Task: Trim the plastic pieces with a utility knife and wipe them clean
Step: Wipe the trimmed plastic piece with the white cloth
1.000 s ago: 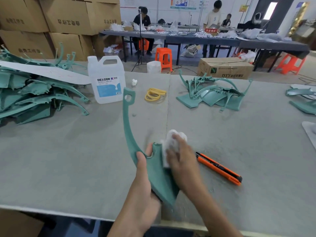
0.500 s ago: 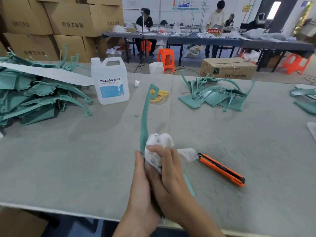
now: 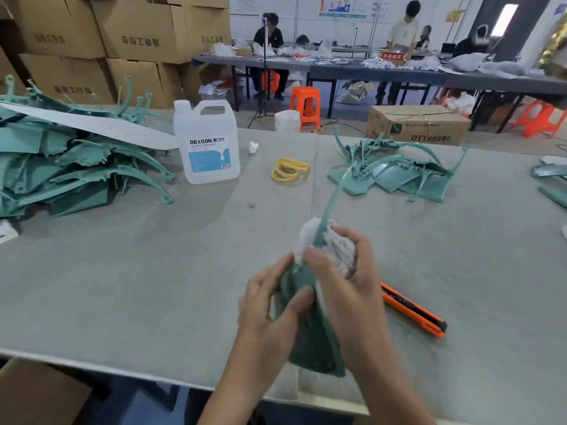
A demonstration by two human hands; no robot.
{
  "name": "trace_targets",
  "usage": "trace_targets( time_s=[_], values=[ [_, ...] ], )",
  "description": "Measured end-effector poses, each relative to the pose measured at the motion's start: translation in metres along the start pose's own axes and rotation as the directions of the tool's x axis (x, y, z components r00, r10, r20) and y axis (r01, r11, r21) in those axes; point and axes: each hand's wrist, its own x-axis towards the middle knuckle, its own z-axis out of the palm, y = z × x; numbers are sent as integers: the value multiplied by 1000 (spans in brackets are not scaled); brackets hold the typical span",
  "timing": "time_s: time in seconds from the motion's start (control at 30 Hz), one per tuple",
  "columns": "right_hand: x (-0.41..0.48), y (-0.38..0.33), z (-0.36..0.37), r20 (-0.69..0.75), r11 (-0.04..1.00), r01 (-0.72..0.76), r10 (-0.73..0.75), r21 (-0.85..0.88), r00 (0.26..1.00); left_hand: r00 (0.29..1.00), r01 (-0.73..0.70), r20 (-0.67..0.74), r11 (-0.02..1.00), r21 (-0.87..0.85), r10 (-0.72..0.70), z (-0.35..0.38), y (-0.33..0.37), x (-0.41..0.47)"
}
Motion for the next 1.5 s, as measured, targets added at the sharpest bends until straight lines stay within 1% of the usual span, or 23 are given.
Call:
trace_targets(
  time_s=[0.03,0.07,0.1,0.13,0.17,0.23,0.3,0.37,0.4,0.47,0.5,0.57,0.63,0.7,0.83,0.93,1.03,1.17,1.23,1.3,1.37,1.43,1.5],
  values=[
    [5,-3,-9,7,997,-39,39,63,999,996,-48,-63,982,183,60,-8,-1,-1],
    [8,-6,-18,28,984,-95,92,148,995,994,-37,-95,971,237,61,-14,-1,-1],
    [10,-8,-25,61,964,-152,142,217,988,997,7,-73,991,131,3,-20,0,-1],
    [12,-9,-32,84,949,-193,178,249,981,996,89,-1,994,-68,-90,-24,2,1],
    [13,-8,-37,98,944,-224,206,244,974,981,179,120,953,-243,-154,-26,3,0],
    [15,-7,-40,90,945,-262,248,195,965,916,338,342,864,-374,-211,-28,6,-6],
    [21,-2,-40,-54,953,-282,289,110,956,866,427,447,796,-429,-224,-27,10,-15],
    [32,3,-45,-308,962,-255,274,102,911,868,457,438,724,-517,-235,-26,9,-19],
    [36,1,-50,-403,972,-204,235,118,884,878,451,417,695,-560,-233,-26,10,-21],
    [37,-8,-54,-449,993,-43,90,113,889,902,421,364,655,-628,-231,-26,13,-20],
    [33,-11,-54,-405,999,49,-46,-3,913,910,411,334,655,-634,-247,-25,14,-19],
    [15,-3,-43,-107,914,261,-306,-312,946,904,422,330,681,-598,-270,-18,19,-17],
    [-16,15,-20,181,890,285,-234,-355,955,889,451,354,678,-580,-289,-8,29,-12],
    [-48,36,-4,263,938,200,-125,-282,957,888,460,327,652,-603,-324,-2,33,-9],
    [-53,40,3,312,947,159,-67,-278,948,897,439,294,596,-672,-329,-2,29,-6],
    [-15,30,7,291,834,329,-214,-442,933,906,418,278,567,-710,-320,8,31,-12],
    [7,23,6,170,870,208,-146,-447,975,904,422,291,545,-724,-313,15,27,-18],
    [-19,32,8,322,896,218,-90,-386,943,925,354,189,573,-739,-329,12,21,-15],
    [-31,31,10,394,870,341,-191,-356,899,930,329,159,551,-767,-333,9,20,-14],
    [-22,28,5,401,808,439,-279,-392,872,924,366,212,573,-733,-318,7,21,-17],
    [-6,28,-3,229,804,314,-226,-506,947,919,393,271,624,-676,-286,8,21,-20],
    [-4,32,-7,73,837,134,-113,-530,991,923,384,273,620,-684,-270,12,19,-19],
    [-25,41,-2,86,847,126,-94,-517,992,926,369,219,615,-697,-308,10,18,-12]
  ],
)
